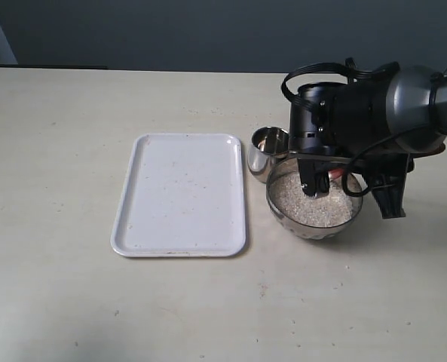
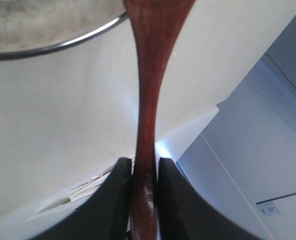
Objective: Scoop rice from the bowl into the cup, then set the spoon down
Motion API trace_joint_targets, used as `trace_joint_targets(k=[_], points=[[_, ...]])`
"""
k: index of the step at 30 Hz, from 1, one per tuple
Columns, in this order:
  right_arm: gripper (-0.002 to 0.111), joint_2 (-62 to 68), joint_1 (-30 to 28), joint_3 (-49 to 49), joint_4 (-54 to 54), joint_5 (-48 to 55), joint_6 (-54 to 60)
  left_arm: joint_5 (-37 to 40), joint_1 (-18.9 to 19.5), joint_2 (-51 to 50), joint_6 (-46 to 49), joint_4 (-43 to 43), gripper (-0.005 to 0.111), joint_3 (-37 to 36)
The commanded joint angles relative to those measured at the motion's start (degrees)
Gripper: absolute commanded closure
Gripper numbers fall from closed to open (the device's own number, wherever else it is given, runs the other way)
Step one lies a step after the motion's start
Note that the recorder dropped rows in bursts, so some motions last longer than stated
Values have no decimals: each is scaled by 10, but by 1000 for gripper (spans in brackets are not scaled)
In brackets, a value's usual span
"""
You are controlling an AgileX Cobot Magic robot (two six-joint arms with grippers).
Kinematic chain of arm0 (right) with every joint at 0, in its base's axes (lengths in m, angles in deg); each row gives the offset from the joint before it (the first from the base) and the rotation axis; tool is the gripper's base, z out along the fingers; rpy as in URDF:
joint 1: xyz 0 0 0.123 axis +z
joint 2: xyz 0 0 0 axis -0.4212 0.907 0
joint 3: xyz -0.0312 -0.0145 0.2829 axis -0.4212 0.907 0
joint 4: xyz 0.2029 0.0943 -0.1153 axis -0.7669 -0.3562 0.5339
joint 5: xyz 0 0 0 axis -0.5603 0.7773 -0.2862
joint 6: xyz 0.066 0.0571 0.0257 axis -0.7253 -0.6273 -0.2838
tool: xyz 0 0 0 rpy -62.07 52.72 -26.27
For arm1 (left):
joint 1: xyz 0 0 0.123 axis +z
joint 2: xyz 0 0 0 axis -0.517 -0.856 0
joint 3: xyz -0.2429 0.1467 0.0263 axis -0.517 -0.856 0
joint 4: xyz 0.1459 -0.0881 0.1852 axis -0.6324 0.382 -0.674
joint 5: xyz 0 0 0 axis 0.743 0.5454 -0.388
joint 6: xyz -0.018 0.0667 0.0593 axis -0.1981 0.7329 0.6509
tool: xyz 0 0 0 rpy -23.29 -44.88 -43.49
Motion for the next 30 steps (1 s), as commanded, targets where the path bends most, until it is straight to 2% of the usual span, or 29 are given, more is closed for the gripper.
trace_joint_targets(k=[1,15,25,30], points=[[109,-7,1,2,0,1,-3,-8,-3,0,-1,0,106,2],[109,-6,1,2,-22,1,-3,-8,-3,0,-1,0,106,2],[109,29,53,2,13,1,-17,-8,-3,0,-1,0,106,2],[109,39,54,2,21,1,-17,-8,-3,0,-1,-1,106,2]])
